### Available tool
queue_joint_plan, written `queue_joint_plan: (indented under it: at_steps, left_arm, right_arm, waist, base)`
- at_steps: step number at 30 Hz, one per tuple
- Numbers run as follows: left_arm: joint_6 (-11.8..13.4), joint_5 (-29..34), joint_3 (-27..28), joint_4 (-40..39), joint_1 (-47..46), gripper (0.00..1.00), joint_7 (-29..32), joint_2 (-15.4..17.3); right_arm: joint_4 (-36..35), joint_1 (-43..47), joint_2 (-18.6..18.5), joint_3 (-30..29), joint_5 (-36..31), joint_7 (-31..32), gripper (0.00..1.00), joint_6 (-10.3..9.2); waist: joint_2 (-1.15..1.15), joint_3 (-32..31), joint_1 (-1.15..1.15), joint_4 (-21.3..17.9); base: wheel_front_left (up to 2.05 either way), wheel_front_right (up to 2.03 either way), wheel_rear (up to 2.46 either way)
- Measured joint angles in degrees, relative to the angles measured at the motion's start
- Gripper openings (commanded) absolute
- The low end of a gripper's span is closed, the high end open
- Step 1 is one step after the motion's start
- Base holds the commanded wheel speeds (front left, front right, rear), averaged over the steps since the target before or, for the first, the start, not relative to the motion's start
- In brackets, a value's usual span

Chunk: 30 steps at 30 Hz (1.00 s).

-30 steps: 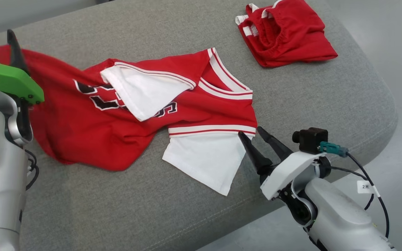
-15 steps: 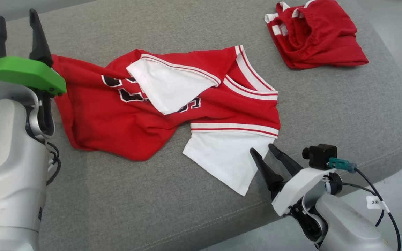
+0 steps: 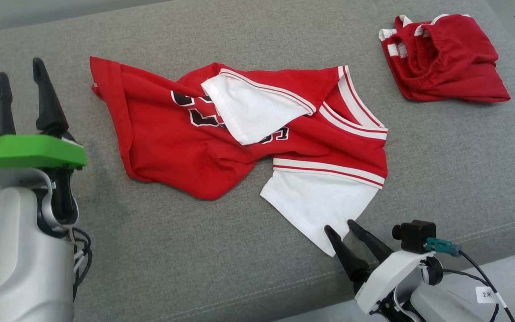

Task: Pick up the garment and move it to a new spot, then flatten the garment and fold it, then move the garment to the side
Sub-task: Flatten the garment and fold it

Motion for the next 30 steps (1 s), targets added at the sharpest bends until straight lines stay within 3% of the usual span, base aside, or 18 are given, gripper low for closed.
queue_joint_plan:
  at_steps: [10,21,30]
  left_arm:
    - [0.5,2.6,1.9,-8.4,9.1,1.0,0.0,-2.2]
    - [0.1,4.2,1.5,-12.0,14.2,1.0,0.0,-3.2]
    - [-0.2,5.1,0.8,-14.1,17.5,1.0,0.0,-3.4]
  right_arm:
    - [-3.0,3.6,-0.5,0.6,2.0,0.5,1.0,0.01]
    - [-2.4,4.3,-0.5,0.6,4.2,2.3,1.0,0.01]
    - [-0.1,4.2,-0.3,0.3,5.7,3.7,1.0,0.01]
  waist:
    - [0.0,-0.3,0.0,-0.1]
    - [0.0,-2.3,0.0,-0.4]
    - [0.0,-3.7,0.0,1.9]
  base:
    - [0.0,0.0,0.0]
    - [0.0,0.0,0.0]
    - [0.0,0.0,0.0]
